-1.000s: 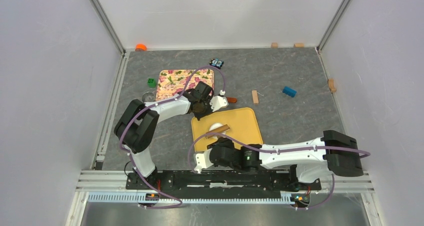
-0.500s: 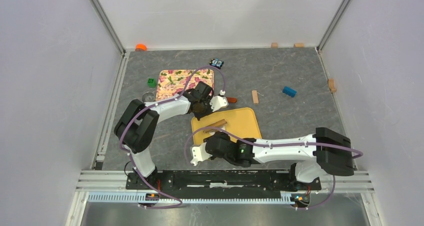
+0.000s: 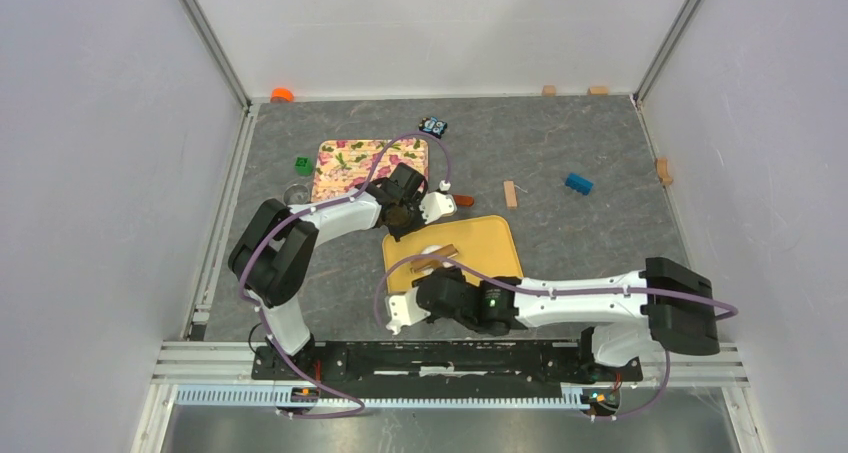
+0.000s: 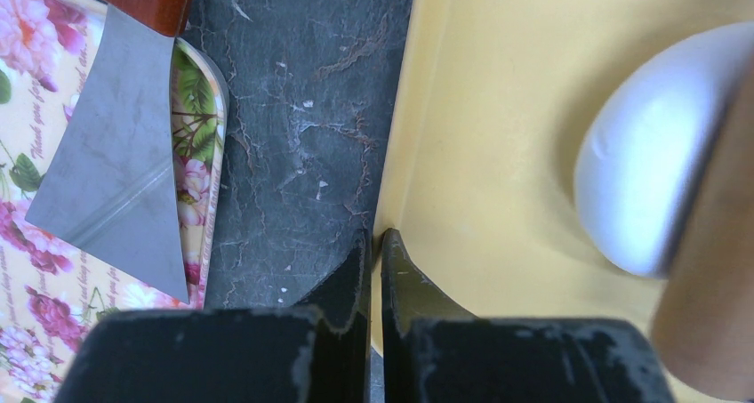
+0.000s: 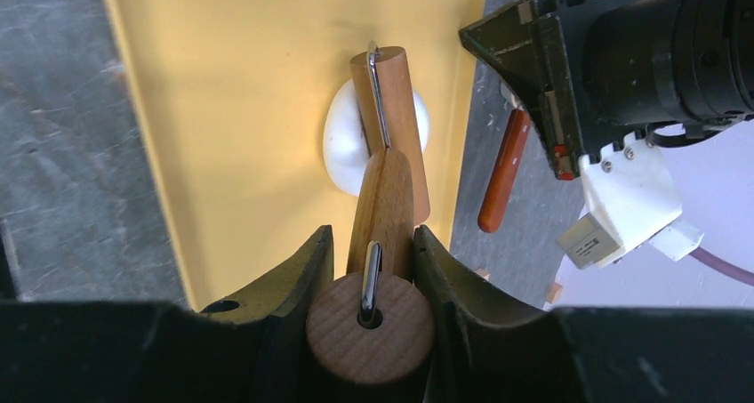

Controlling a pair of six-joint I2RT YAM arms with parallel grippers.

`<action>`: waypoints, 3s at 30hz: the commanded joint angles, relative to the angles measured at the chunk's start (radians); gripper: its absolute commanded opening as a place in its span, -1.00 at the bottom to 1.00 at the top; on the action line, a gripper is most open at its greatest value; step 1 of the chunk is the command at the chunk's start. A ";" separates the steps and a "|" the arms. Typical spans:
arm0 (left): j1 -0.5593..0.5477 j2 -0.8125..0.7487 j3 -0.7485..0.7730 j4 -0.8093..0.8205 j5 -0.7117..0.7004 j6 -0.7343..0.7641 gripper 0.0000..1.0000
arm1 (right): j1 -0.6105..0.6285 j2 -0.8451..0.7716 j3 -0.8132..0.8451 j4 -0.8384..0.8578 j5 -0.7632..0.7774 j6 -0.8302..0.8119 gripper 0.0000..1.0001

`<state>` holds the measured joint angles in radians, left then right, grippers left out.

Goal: Roll out the dumpling wrappers from the dough
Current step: Flatten out the dough on the work surface.

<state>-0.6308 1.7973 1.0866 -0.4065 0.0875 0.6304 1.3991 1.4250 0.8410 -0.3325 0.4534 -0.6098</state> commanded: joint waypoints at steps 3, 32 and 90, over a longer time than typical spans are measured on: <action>-0.001 0.111 -0.063 -0.009 -0.017 0.033 -0.96 | -0.110 0.182 -0.022 -0.190 -0.239 -0.036 -1.00; -0.001 0.117 -0.057 -0.015 -0.022 0.028 -0.96 | -0.082 0.180 0.033 -0.256 -0.218 0.008 -1.00; -0.008 0.128 -0.051 -0.015 -0.042 0.022 -0.96 | -0.029 0.094 0.072 -0.280 -0.113 0.032 -1.00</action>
<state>-0.6373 1.8061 1.0943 -0.4156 0.0742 0.6304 1.4242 1.4361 0.9176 -0.4690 0.4717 -0.5545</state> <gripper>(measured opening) 0.050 0.398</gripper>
